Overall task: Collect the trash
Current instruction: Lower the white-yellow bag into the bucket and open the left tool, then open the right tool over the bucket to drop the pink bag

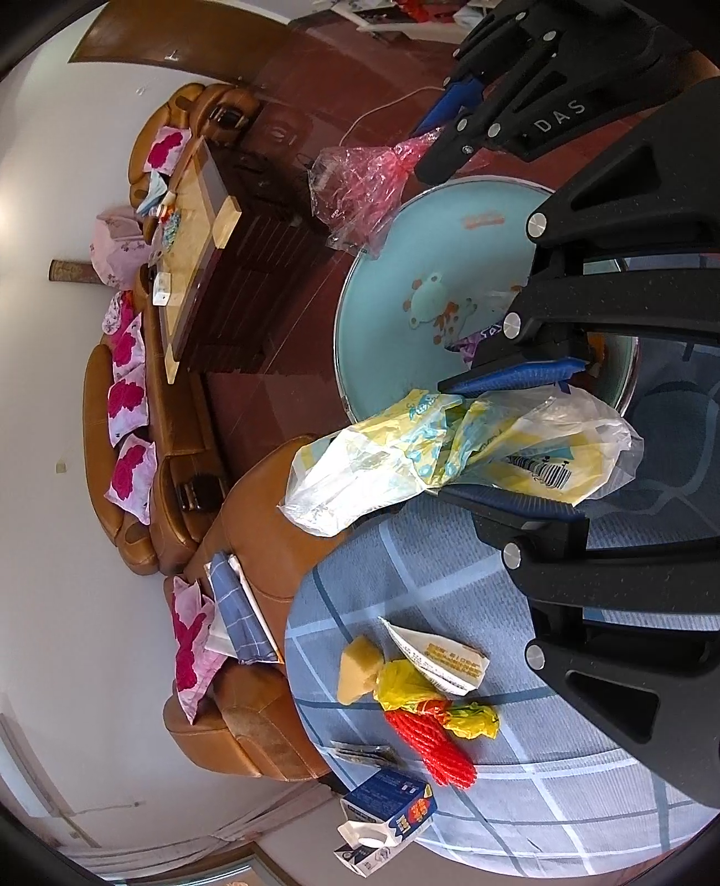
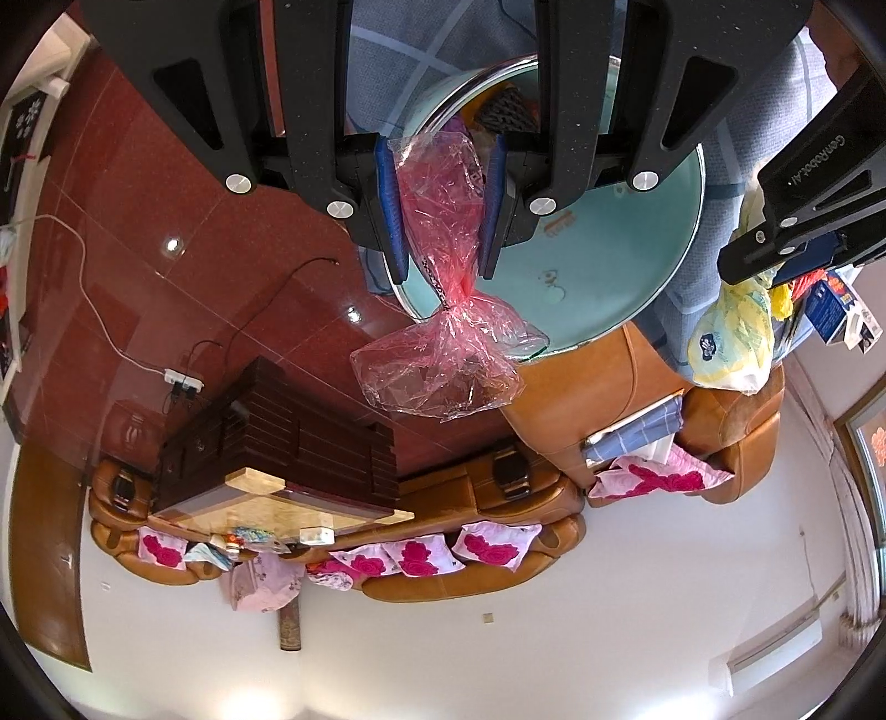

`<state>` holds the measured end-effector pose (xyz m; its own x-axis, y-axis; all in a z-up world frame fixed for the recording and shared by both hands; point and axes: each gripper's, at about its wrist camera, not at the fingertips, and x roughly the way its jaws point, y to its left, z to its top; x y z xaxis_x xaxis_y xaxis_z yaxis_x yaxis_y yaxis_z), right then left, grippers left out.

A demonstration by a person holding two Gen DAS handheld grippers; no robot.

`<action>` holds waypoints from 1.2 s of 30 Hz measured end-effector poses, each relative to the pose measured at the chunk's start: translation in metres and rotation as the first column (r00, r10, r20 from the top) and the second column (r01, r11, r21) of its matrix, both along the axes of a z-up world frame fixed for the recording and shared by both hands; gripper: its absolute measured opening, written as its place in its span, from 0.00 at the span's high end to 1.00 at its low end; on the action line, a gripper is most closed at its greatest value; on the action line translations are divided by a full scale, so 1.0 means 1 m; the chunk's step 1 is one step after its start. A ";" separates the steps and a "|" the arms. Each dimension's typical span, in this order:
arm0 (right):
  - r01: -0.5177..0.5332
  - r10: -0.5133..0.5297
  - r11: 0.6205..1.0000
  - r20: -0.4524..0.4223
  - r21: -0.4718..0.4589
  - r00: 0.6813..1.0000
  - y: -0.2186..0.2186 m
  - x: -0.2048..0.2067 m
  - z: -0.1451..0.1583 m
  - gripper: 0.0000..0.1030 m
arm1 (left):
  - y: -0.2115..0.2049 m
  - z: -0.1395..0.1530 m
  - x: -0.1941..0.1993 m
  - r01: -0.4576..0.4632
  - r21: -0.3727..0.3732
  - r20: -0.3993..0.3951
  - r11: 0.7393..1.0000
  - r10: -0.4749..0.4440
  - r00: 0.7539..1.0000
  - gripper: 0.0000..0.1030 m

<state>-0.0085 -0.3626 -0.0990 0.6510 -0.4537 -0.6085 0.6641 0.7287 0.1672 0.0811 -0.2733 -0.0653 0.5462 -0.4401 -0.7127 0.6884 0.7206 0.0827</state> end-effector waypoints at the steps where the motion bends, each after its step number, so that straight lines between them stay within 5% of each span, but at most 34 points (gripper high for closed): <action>1: -0.001 0.001 1.000 0.000 0.001 1.000 0.000 0.000 0.000 0.74 | -0.001 -0.001 0.000 0.002 0.001 -0.004 1.000 -0.002 1.000 0.68; 9: 0.008 -0.008 1.000 0.001 0.002 1.000 -0.001 -0.002 0.001 0.74 | -0.008 -0.010 0.003 0.014 0.019 -0.019 1.000 -0.014 1.000 0.67; 20: 0.011 -0.011 1.000 -0.001 0.006 1.000 -0.002 -0.003 0.001 0.74 | 0.002 -0.002 0.009 -0.010 -0.001 -0.015 1.000 0.010 1.000 0.38; 34: -0.035 0.034 0.999 -0.056 -0.009 0.998 0.000 0.021 -0.008 0.74 | 0.056 0.010 0.030 -0.152 0.001 0.005 0.988 0.152 0.988 0.36; 36: -0.053 0.052 0.999 -0.077 -0.006 0.996 0.002 0.030 -0.014 0.67 | 0.065 0.011 0.034 -0.175 0.003 0.006 0.985 0.175 0.985 0.34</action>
<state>0.0218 -0.3607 -0.1126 0.6255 -0.4253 -0.6541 0.6358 0.7638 0.1114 0.1149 -0.2083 -0.0547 0.6186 -0.3347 -0.7109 0.5513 0.8295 0.0892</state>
